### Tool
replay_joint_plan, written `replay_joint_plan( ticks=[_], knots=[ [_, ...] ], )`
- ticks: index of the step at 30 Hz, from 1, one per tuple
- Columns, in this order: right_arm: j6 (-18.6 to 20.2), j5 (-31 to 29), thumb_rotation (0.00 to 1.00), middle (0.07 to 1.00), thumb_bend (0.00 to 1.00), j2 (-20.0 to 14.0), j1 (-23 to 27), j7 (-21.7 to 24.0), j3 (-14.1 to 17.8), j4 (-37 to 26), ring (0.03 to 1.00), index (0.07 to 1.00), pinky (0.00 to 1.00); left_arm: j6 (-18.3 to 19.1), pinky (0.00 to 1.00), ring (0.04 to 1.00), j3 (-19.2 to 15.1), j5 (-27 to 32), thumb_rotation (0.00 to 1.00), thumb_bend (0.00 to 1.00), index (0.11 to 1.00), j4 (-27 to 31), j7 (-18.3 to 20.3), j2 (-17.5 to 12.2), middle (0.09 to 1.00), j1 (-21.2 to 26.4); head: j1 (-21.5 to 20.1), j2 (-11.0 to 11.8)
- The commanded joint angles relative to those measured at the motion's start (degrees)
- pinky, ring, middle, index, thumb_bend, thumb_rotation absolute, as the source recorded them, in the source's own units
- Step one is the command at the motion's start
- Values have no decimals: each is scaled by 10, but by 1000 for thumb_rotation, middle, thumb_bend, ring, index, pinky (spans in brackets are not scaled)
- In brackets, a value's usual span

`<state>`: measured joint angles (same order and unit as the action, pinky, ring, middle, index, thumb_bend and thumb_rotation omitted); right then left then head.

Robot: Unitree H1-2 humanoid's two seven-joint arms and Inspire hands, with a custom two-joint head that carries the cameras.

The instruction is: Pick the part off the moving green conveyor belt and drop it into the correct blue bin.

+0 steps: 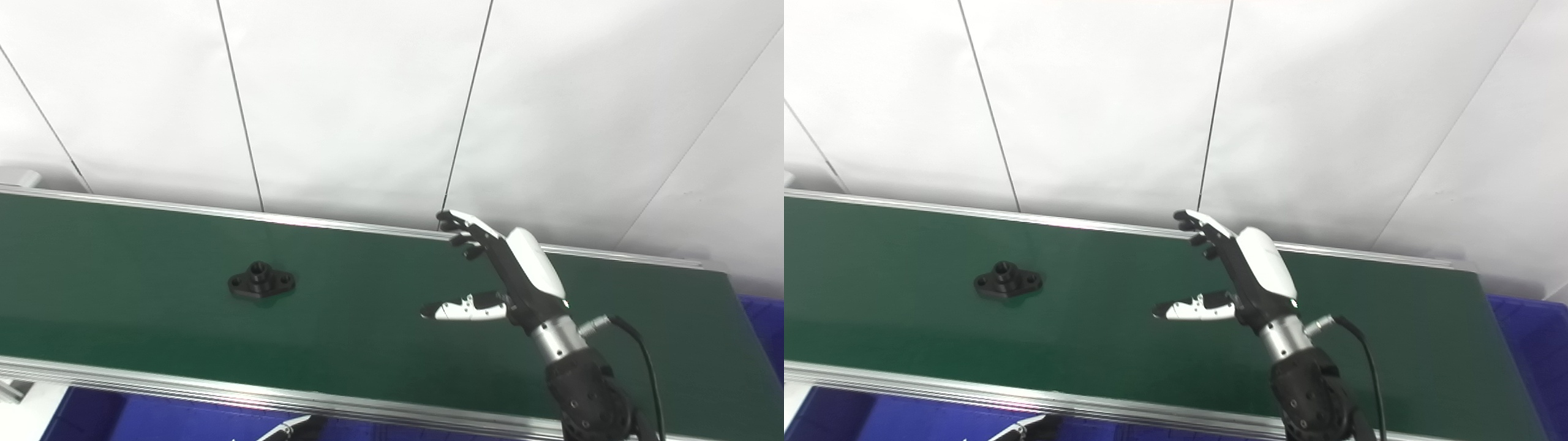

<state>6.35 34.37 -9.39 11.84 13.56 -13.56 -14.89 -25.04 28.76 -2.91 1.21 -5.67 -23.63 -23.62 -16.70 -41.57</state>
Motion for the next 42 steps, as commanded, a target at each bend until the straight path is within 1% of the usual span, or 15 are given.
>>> replay_joint_plan(
  ticks=[1, 4, 9, 10, 13, 15, 21, 25, 28, 31, 34, 38, 39, 40, 42],
  knots=[
    [3, 6, 287, 799, 819, 1, 25, 0, -4, -5, 735, 847, 647, -19, 706, 794, -9, -2, 258, 848, 803, 18, 9, 2, 828, -8, 0, -1],
    [12, 14, 306, 795, 823, 5, 42, 9, -14, 0, 740, 845, 659, -19, 708, 790, -9, -14, 302, 859, 789, 17, 3, 4, 819, -7, 1, -3],
    [22, 24, 328, 798, 818, 12, 66, 24, -33, 10, 761, 850, 693, -19, 684, 774, -6, -23, 274, 845, 788, 18, -5, 4, 814, -8, 2, -5],
    [23, 24, 322, 794, 816, 14, 70, 25, -36, 13, 750, 851, 679, -19, 672, 765, -6, -22, 273, 845, 787, 18, -5, 4, 811, -8, 2, -5],
    [20, 29, 315, 797, 812, 19, 85, 28, -49, 29, 749, 853, 674, -19, 664, 757, -3, -26, 283, 851, 781, 19, -12, 3, 804, -7, 2, -5],
    [28, 39, 326, 799, 812, 22, 93, 34, -57, 37, 756, 856, 684, -19, 663, 754, 2, -30, 290, 854, 780, 21, -19, 1, 803, -6, 3, -6],
    [19, 55, 362, 822, 801, 31, 122, 36, -84, 91, 772, 871, 685, -19, 672, 759, 14, -37, 304, 855, 782, 20, -37, -3, 802, -3, 4, -5],
    [30, 64, 362, 823, 824, 29, 146, 58, -102, 120, 771, 859, 683, -19, 677, 763, 21, -46, 316, 854, 787, 19, -47, -5, 804, -1, 6, -5],
    [40, 67, 397, 838, 820, 27, 164, 82, -111, 138, 796, 867, 713, -19, 672, 761, 30, -53, 315, 844, 793, 18, -57, -7, 807, 3, 8, -5],
    [54, 66, 400, 831, 825, 27, 180, 102, -115, 150, 796, 860, 722, -19, 666, 756, 41, -62, 307, 842, 792, 19, -72, -10, 807, 7, 14, -7],
    [64, 55, 386, 822, 831, 28, 192, 123, -116, 157, 778, 848, 697, -19, 670, 755, 55, -73, 306, 833, 792, 19, -93, -14, 806, 12, 20, -9],
    [67, 40, 403, 802, 803, 26, 212, 152, -118, 166, 749, 835, 657, -19, 664, 752, 67, -69, 297, 839, 789, 21, -105, -16, 808, 15, 25, -12],
    [65, 36, 407, 782, 804, 24, 218, 159, -120, 171, 728, 822, 641, -19, 666, 753, 70, -69, 293, 837, 787, 21, -107, -17, 808, 16, 26, -12],
    [62, 35, 408, 777, 808, 22, 224, 165, -122, 176, 728, 814, 646, -19, 669, 755, 72, -67, 290, 837, 786, 21, -109, -17, 808, 17, 28, -13],
    [60, 42, 413, 794, 824, 18, 239, 177, -133, 184, 763, 799, 694, -19, 676, 757, 74, -69, 294, 845, 783, 20, -114, -17, 805, 17, 30, -14]
  ],
)
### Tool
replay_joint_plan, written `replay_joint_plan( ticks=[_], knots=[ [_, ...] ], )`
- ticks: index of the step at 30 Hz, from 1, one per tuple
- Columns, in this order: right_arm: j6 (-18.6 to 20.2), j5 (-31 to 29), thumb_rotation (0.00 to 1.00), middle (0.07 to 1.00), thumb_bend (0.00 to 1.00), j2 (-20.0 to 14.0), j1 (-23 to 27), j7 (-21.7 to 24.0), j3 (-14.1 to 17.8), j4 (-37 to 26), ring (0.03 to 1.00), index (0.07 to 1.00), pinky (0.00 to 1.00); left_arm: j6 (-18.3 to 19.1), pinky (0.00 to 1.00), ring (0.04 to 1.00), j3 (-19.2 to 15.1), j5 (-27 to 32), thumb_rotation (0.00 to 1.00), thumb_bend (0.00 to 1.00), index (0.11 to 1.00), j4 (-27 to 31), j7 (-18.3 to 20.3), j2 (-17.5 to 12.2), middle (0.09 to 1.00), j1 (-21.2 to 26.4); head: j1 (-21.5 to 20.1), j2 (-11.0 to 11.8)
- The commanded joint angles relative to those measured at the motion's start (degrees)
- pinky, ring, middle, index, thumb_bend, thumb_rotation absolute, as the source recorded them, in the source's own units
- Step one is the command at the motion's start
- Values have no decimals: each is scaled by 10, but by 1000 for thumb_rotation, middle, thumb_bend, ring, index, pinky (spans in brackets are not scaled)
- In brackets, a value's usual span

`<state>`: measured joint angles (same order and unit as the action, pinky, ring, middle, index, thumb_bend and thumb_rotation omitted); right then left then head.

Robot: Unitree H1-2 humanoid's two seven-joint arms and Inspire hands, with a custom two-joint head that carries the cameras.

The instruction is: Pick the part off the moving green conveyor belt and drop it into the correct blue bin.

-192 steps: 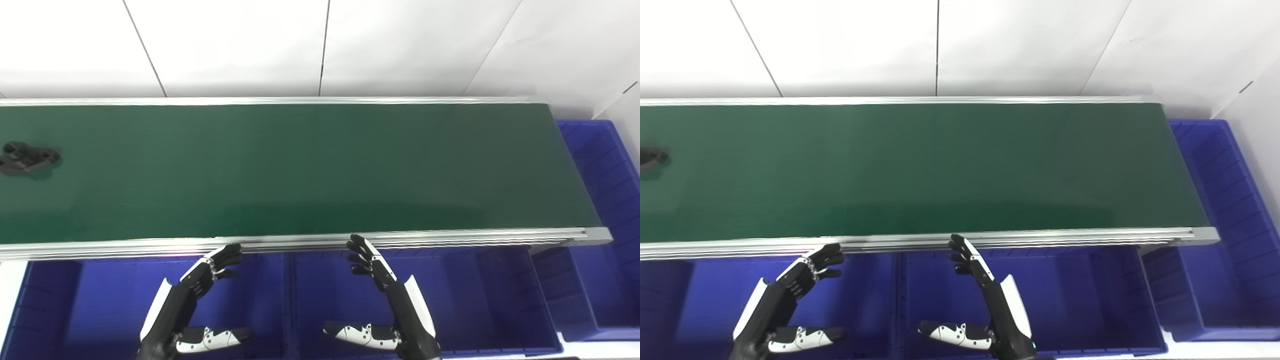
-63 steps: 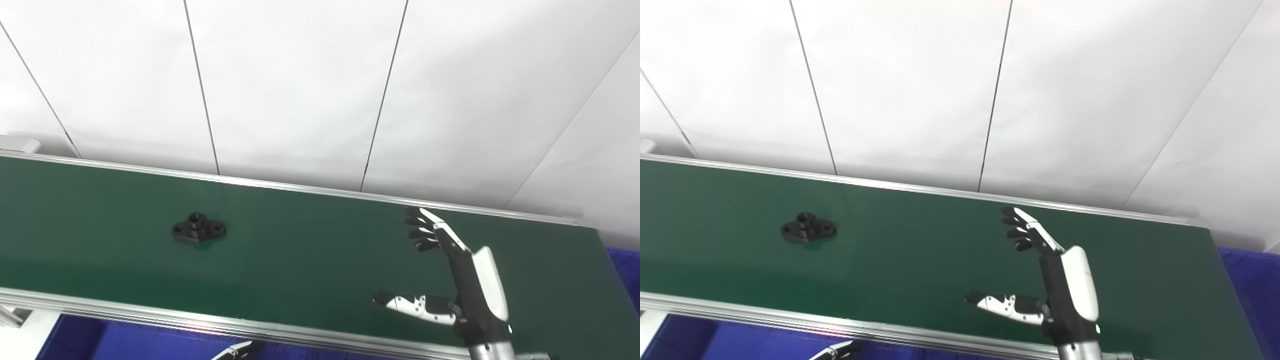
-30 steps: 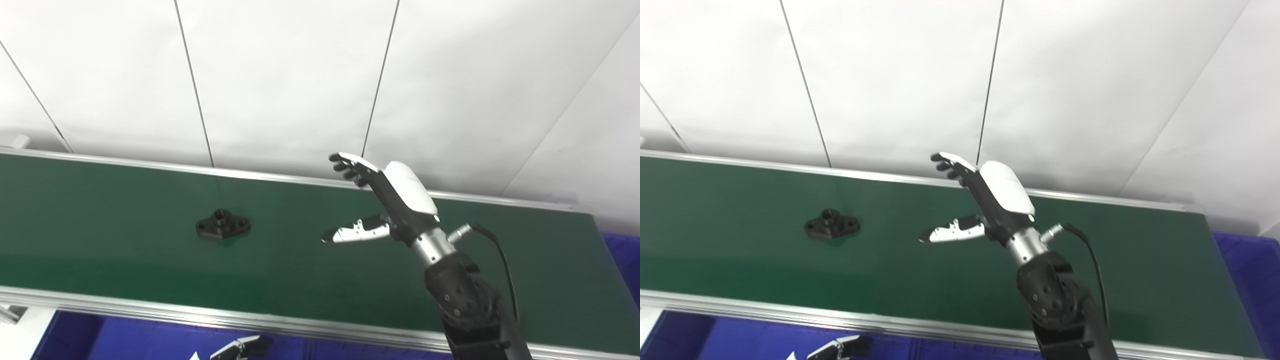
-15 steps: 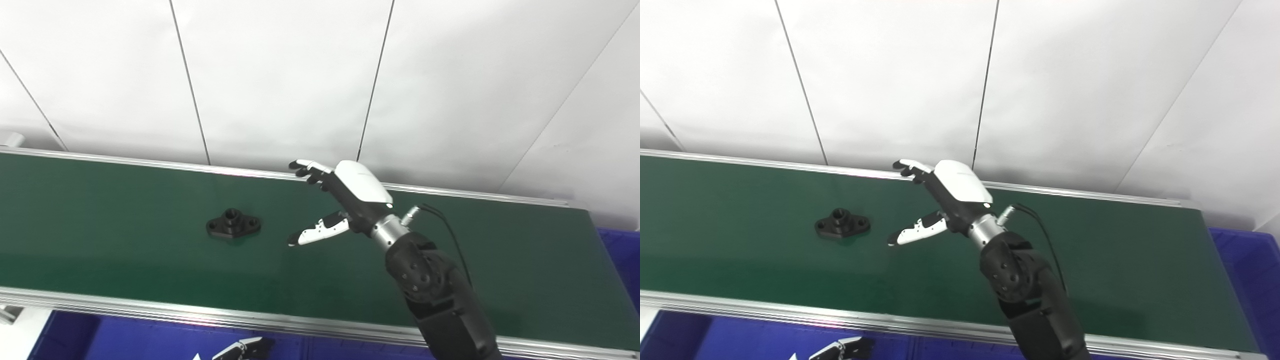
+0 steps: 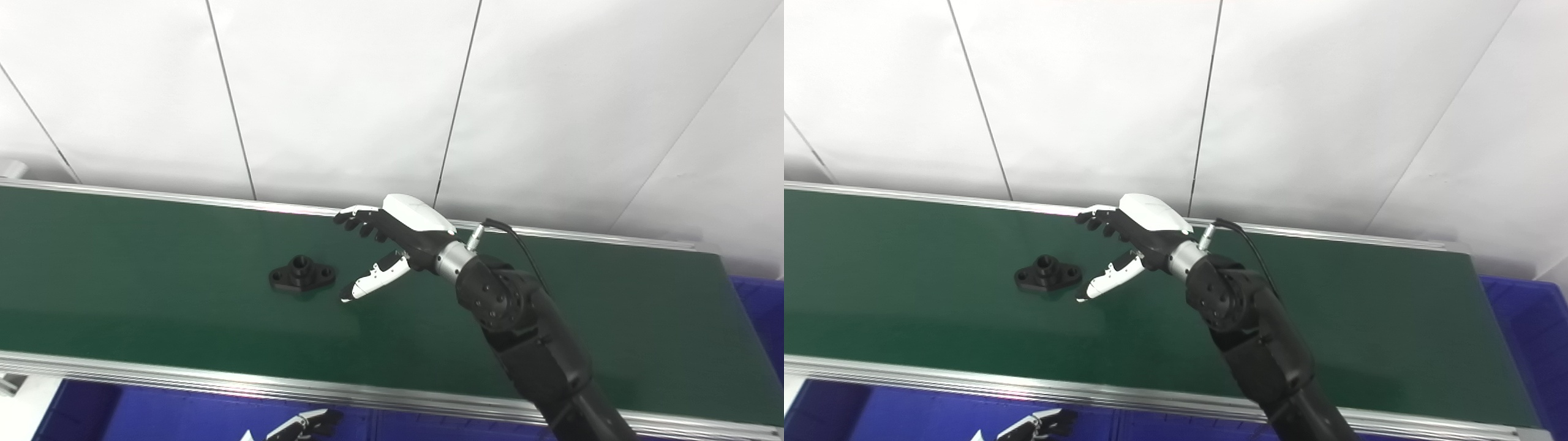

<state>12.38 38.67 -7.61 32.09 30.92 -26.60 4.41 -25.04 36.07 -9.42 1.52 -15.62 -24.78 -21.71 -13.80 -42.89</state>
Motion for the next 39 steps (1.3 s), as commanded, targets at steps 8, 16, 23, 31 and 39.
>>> replay_joint_plan(
  ticks=[8, 16, 23, 31, 39],
  knots=[
    [15, 34, 367, 744, 882, -4, 81, 34, -40, 8, 705, 760, 607, -19, 695, 767, 16, -15, 303, 839, 785, 17, -34, -9, 808, 3, 14, -8],
    [-4, 66, 351, 760, 888, -4, 101, 37, -79, 31, 714, 769, 635, -19, 701, 770, 28, -26, 328, 822, 794, 12, -53, -10, 810, 7, 28, -12],
    [-15, 83, 339, 776, 885, -4, 104, 28, -95, 41, 719, 779, 621, -19, 712, 775, 47, -32, 332, 811, 802, 8, -76, -11, 815, 13, 35, -12],
    [-30, 99, 316, 799, 863, -6, 96, -2, -112, 59, 721, 777, 602, -19, 723, 784, 65, -41, 341, 799, 813, 4, -100, -13, 821, 16, 42, -9],
    [-61, 115, 313, 772, 841, -9, 90, -64, -115, 92, 713, 768, 596, -19, 733, 793, 78, -39, 330, 793, 818, 0, -113, -16, 825, 21, 44, -6]
  ],
)
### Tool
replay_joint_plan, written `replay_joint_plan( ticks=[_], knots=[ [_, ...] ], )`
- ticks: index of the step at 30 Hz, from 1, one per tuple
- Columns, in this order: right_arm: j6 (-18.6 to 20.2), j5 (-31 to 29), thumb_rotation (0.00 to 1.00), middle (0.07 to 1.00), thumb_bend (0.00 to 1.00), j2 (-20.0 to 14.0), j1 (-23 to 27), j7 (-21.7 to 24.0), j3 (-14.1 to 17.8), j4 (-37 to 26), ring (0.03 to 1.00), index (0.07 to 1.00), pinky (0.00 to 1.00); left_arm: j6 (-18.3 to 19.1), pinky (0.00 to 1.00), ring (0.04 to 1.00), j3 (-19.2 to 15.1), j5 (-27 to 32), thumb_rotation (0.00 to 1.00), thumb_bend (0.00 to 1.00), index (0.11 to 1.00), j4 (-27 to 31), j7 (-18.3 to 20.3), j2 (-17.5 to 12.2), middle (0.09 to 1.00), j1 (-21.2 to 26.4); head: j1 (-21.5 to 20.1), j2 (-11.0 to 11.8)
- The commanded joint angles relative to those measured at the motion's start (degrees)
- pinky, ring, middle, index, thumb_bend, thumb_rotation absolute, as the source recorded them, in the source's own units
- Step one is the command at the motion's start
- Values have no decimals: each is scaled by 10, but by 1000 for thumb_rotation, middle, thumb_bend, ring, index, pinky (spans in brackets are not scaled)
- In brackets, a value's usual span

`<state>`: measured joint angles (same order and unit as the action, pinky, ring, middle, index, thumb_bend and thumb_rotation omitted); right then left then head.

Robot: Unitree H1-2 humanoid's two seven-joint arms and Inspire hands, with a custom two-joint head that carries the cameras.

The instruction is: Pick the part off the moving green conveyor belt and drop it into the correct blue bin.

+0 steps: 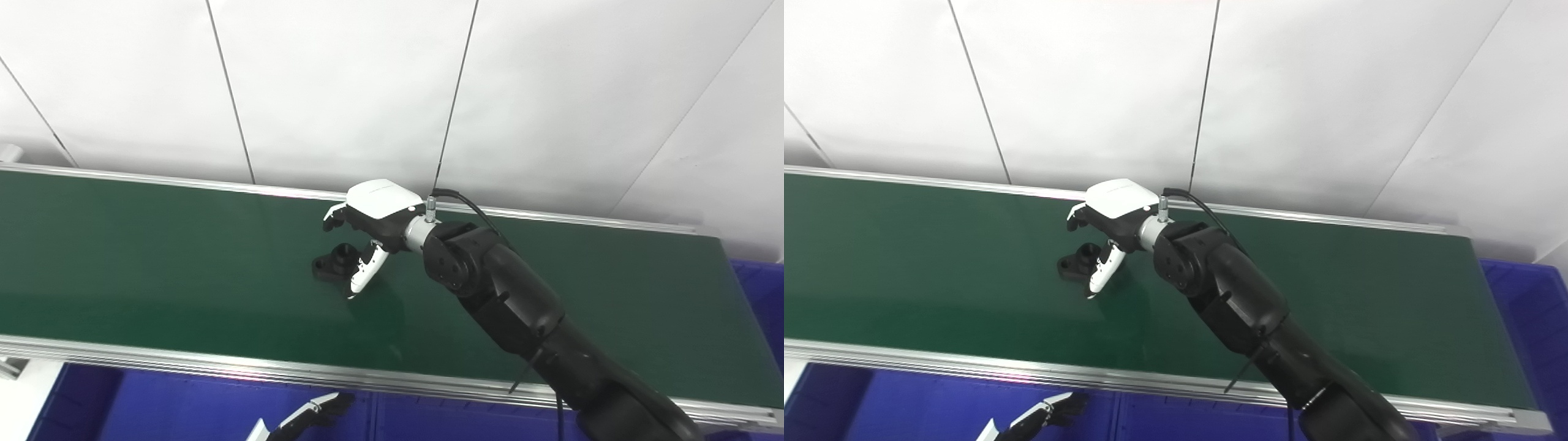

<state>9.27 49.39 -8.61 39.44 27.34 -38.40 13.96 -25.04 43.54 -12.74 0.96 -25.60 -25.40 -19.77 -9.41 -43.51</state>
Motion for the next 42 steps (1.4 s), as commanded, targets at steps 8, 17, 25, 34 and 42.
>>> replay_joint_plan(
  ticks=[8, 17, 25, 34, 42],
  knots=[
    [-46, 21, 255, 755, 805, -4, 9, -59, -8, 44, 720, 758, 605, -19, 739, 796, 6, -5, 328, 794, 817, 6, -19, -12, 826, 2, 0, 0],
    [-55, 17, 193, 760, 791, -27, -8, -50, -13, 53, 715, 748, 608, -19, 740, 796, 19, -11, 345, 789, 815, 4, -39, -15, 829, 5, -2, -3],
    [-48, 18, 152, 691, 579, -43, -26, -38, -18, 50, 648, 530, 515, -19, 750, 799, 29, -9, 335, 783, 815, 4, -52, -20, 829, 11, -7, -7],
    [-59, 26, 14, 518, 509, -64, -50, -51, -22, 32, 417, 546, 368, -19, 734, 787, 29, -3, 327, 786, 813, 8, -53, -22, 825, 14, -13, -11],
    [-90, 52, 0, 511, 511, -86, -65, -94, -38, 25, 384, 529, 289, -19, 726, 784, 26, -5, 344, 783, 818, 12, -53, -23, 826, 15, -18, -15]
  ],
)
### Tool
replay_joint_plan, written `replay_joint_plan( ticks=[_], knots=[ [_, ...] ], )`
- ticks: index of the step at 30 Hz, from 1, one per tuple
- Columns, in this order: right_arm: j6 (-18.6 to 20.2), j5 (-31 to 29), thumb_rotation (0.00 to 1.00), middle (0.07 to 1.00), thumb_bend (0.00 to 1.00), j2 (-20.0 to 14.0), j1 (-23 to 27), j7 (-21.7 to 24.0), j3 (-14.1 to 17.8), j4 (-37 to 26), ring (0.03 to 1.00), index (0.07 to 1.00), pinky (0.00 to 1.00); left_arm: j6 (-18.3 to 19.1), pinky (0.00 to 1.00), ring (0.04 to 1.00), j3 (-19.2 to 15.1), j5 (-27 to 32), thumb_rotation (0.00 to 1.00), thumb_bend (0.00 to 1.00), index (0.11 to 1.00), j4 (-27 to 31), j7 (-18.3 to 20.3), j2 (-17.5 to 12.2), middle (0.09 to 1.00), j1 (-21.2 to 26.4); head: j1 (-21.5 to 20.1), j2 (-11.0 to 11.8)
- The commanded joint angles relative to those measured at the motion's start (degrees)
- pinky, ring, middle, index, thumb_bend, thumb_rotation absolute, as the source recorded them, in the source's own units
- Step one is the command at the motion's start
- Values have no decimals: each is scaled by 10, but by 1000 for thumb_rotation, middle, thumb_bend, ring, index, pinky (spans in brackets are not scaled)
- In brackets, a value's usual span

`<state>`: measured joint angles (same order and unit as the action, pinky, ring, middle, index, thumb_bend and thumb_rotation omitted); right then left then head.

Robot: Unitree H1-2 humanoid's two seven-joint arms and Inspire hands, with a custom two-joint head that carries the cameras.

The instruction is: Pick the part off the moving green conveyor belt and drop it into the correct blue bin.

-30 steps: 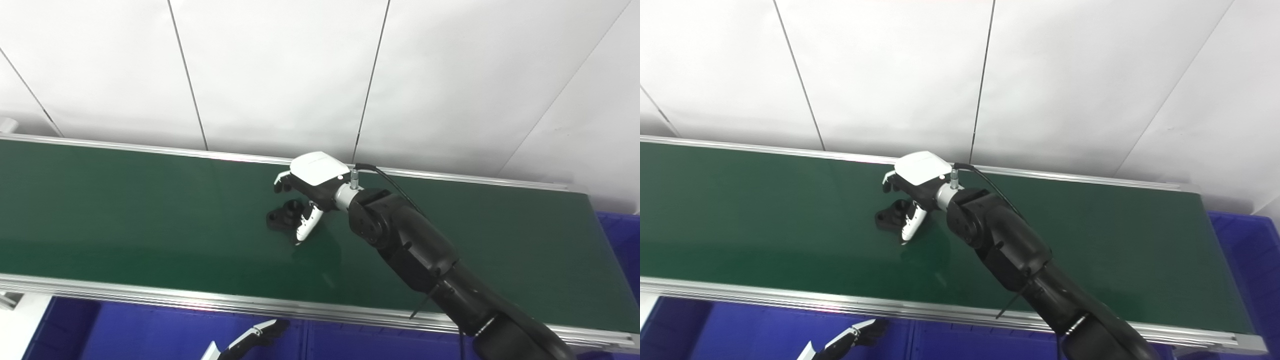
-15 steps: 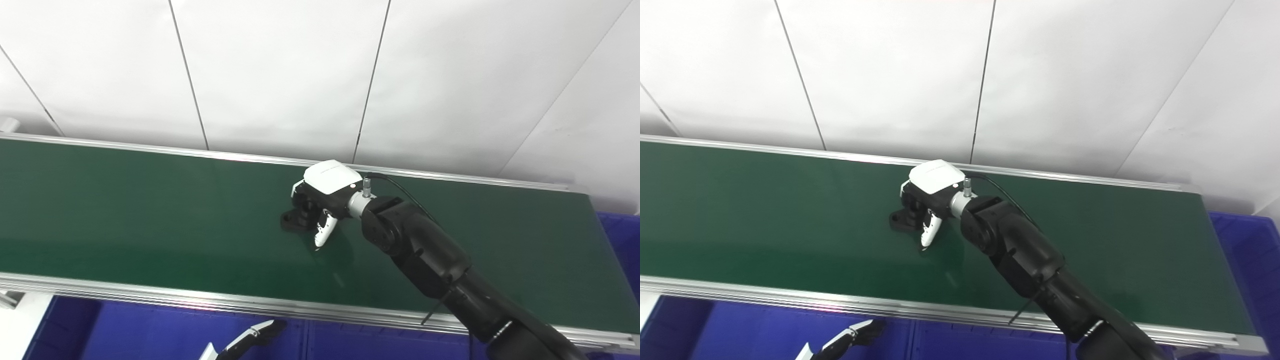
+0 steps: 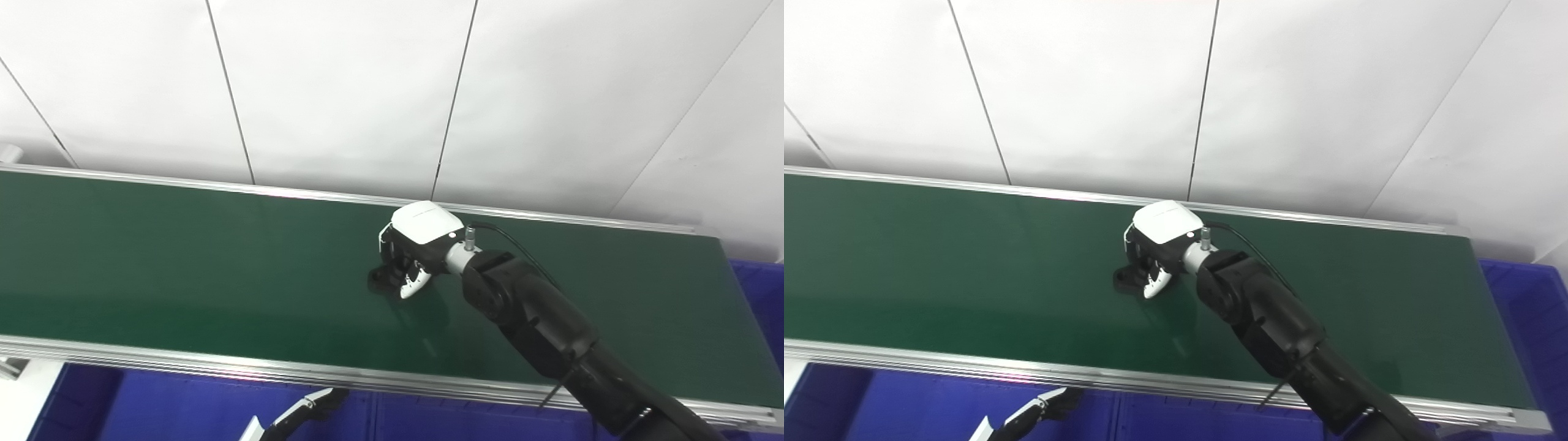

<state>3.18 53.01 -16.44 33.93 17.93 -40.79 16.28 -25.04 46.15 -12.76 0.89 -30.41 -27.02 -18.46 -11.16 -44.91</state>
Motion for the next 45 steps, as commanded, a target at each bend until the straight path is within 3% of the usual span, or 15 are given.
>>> replay_joint_plan(
  ticks=[1, 7, 11, 14, 18, 21, 29, 36, 39, 41, 45],
  knots=[
    [-30, 24, 0, 515, 511, -9, -10, -4, -18, 1, 386, 525, 285, -19, 725, 783, 0, -5, 343, 785, 818, 12, -6, -7, 826, 2, 0, -1],
    [-44, 34, 0, 516, 512, -15, -19, -22, -17, -17, 390, 515, 278, -19, 717, 780, 4, -7, 336, 786, 816, 8, -10, -7, 825, 8, 0, -4],
    [-51, 20, 0, 496, 512, -16, -29, -25, -1, -50, 383, 530, 264, -19, 711, 780, 2, -5, 342, 788, 817, 10, -4, -8, 827, 9, -2, -5],
    [-35, -10, 0, 509, 511, -14, -50, -16, 34, -116, 385, 524, 278, -19, 713, 779, -2, -2, 349, 798, 814, 12, 0, -6, 824, 5, -6, -7],
    [-13, -8, 0, 486, 508, -13, -67, 17, 60, -189, 368, 541, 263, -19, 722, 784, -6, -1, 345, 791, 815, 15, 7, -7, 826, 3, -9, -9],
    [15, -6, 0, 467, 508, -12, -81, 67, 86, -262, 349, 543, 243, -19, 721, 785, -8, 5, 332, 784, 817, 21, 14, -9, 827, 3, -11, -13],
    [37, -2, 0, 455, 509, -19, -134, 136, 147, -412, 343, 542, 245, -19, 734, 796, -19, 17, 328, 782, 817, 35, 30, -14, 832, -5, -19, -29],
    [43, -12, 0, 467, 507, -6, -223, 149, 196, -491, 338, 551, 264, -19, 726, 798, -43, 35, 310, 777, 821, 55, 64, -16, 833, -20, -32, -47],
    [47, -19, 0, 452, 506, -2, -293, 143, 208, -528, 332, 549, 248, -19, 706, 789, -55, 36, 300, 776, 821, 61, 74, -14, 830, -25, -38, -55],
    [47, -21, 0, 495, 515, 3, -333, 140, 216, -545, 378, 498, 236, -19, 697, 786, -63, 42, 298, 774, 822, 66, 86, -14, 831, -30, -44, -61],
    [40, -33, 0, 457, 504, 22, -423, 112, 235, -567, 326, 548, 219, -19, 697, 787, -83, 56, 295, 773, 823, 74, 109, -11, 830, -39, -55, -72]
  ],
)
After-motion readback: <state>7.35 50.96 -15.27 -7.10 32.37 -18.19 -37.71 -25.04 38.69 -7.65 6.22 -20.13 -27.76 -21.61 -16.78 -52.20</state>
